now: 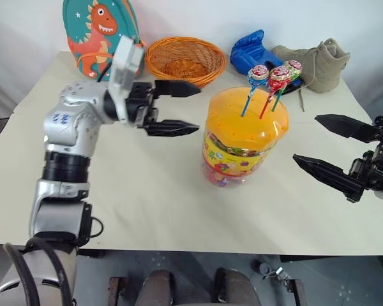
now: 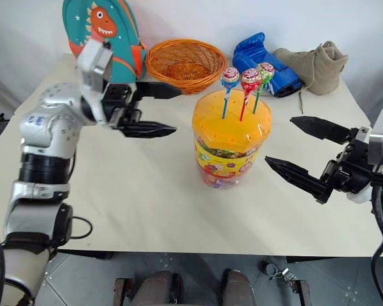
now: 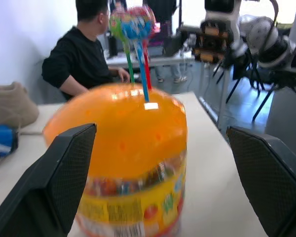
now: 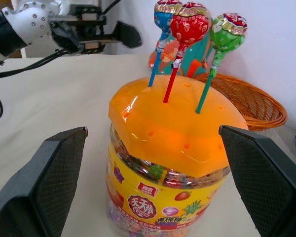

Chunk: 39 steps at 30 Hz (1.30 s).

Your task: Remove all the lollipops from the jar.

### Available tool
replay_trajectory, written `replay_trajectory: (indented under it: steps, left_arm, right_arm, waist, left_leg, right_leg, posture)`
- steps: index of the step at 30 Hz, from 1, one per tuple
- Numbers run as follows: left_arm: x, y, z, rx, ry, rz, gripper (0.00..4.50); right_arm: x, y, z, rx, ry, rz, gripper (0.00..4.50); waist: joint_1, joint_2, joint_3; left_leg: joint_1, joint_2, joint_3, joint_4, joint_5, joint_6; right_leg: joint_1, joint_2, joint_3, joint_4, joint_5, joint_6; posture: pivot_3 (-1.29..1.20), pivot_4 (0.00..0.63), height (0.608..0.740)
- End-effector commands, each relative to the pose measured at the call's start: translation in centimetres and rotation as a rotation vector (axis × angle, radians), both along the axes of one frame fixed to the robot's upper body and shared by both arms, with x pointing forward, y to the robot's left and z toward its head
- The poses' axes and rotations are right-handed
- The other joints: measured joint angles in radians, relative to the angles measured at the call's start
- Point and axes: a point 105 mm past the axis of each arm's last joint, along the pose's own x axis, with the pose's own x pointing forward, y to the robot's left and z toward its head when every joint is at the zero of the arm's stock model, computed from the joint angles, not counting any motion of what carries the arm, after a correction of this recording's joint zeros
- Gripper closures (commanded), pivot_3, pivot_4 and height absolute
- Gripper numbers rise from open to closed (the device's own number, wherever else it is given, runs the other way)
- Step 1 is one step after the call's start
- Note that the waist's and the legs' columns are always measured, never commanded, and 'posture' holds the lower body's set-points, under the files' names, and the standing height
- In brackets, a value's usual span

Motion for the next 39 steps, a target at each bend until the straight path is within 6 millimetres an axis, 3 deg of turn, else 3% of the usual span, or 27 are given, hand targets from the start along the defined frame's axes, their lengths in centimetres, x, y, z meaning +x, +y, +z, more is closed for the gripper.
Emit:
replay_trajectory:
  steps: [1, 6, 14, 17, 29, 39]
  left_arm:
    - [0.2, -2.3, 1.4, -0.006, 0.0, -0.01, 0.0]
    - [0.6, -4.8, 1.6, 0.007, 0.011, -0.025, 0.0]
    - [1.4, -6.5, 1.1, 0.055, 0.007, -0.011, 0.0]
    - [1.5, -6.9, 1.7, 0.014, -0.012, -0.01, 0.6]
    - [0.8, -7.2, 3.0, -0.011, -0.012, -0.03, 4.37]
    - [0.4, -6.3, 5.7, -0.043, -0.014, 0.022, 4.48]
  right_arm:
    - [-0.9, 0.0, 0.9, 0.006, -0.061, -0.02, 0.03]
    - [-1.2, 0.2, 0.6, 0.024, -0.066, -0.04, 0.03]
    - [-1.4, 0.4, 0.4, 0.039, -0.075, -0.068, 0.03]
    - [-1.4, 0.4, 0.5, 0.049, -0.082, -0.08, 0.0]
    - [-1.6, 0.3, 0.5, 0.057, -0.088, -0.086, 0.0]
    - [-1.8, 0.3, 1.2, 0.027, -0.059, 0.004, 0.0]
  waist:
    - [0.001, 0.0, 0.0]
    - [0.0, 0.0, 0.0]
    - [-0.003, 0.0, 0.0]
    - [0.0, 0.0, 0.0]
    - [0.0, 0.0, 0.0]
    - [0.003, 0.0, 0.0]
  left_leg:
    - [0.0, 0.0, 0.0, 0.001, 0.0, 0.0]
    - [-0.001, 0.0, -0.001, 0.002, 0.0, 0.001]
    - [-0.001, 0.0, -0.001, 0.002, 0.0, 0.001]
    - [-0.001, 0.0, -0.001, 0.002, 0.0, 0.001]
    - [-0.008, 0.0, -0.002, 0.004, 0.0, 0.001]
    - [-0.009, -0.001, -0.003, 0.005, 0.0, 0.001]
  right_leg:
    - [0.0, 0.0, 0.0, 0.0, 0.0, 0.0]
    - [0.0, 0.0, 0.0, 0.0, 0.0, 0.001]
    - [0.0, 0.0, 0.0, 0.0, 0.0, 0.001]
    - [0.0, 0.0, 0.0, 0.0, 0.0, 0.001]
    - [-0.005, 0.0, -0.002, 0.001, 0.001, 0.001]
    - [-0.005, 0.0, -0.002, 0.001, 0.001, 0.001]
  posture:
    - [0.0, 0.15, 0.74]
    - [0.0, 0.15, 0.74]
    - [0.0, 0.15, 0.74]
    - [0.0, 0.15, 0.74]
    - [0.0, 0.15, 0.74]
    - [0.0, 0.15, 0.74]
